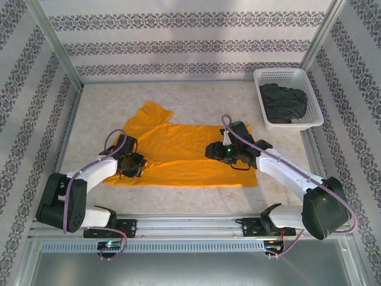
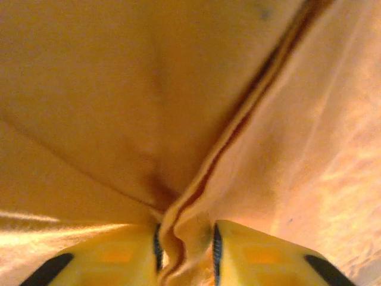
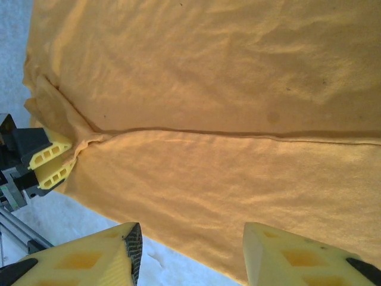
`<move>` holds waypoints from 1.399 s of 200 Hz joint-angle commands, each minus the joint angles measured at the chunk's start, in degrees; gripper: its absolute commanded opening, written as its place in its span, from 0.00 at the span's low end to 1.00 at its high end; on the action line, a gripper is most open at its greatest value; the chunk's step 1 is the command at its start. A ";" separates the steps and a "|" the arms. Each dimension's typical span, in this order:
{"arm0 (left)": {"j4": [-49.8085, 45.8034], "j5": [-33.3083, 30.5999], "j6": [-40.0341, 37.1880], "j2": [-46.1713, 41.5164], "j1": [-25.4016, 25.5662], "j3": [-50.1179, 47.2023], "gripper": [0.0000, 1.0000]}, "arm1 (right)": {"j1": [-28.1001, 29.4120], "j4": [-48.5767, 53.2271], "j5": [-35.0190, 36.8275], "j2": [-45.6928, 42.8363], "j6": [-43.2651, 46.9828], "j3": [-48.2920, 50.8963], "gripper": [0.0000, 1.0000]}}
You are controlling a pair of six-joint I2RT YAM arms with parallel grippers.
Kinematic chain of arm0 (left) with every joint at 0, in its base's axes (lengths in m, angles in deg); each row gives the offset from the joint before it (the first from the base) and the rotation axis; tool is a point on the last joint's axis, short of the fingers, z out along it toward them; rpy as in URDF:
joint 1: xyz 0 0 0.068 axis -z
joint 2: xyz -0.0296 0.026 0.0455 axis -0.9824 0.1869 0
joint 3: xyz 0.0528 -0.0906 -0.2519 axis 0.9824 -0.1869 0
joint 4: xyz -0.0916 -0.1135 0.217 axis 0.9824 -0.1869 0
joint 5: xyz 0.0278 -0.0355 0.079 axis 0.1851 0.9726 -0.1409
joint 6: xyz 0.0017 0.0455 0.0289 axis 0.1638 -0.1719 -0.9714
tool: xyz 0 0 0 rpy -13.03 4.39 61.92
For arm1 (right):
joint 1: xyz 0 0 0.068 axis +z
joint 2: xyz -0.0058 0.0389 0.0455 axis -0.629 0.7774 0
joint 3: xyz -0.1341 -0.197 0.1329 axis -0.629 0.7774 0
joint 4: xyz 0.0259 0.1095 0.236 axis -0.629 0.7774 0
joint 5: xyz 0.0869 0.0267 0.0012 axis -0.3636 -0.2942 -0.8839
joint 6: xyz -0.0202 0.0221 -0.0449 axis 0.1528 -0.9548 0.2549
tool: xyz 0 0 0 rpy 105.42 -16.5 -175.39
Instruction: Fold and stack the t-shirts
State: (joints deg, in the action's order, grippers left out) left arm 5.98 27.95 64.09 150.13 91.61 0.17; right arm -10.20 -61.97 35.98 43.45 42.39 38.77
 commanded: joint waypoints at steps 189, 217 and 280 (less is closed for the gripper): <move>-16.95 0.83 -20.97 16.36 5.61 26.10 0.00 | -3.32 0.39 -0.89 0.52 -1.94 0.61 0.46; -21.29 -0.95 -26.02 21.80 7.41 32.30 0.00 | -4.12 0.64 -1.32 0.16 -2.06 0.75 0.46; -23.00 -5.47 -30.69 25.94 9.18 36.31 0.00 | -5.12 0.58 -2.07 -0.70 -2.33 1.74 0.45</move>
State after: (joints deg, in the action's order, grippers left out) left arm -14.04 25.66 37.58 175.64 99.81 34.53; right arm -14.88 -61.90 34.97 44.04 40.92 39.49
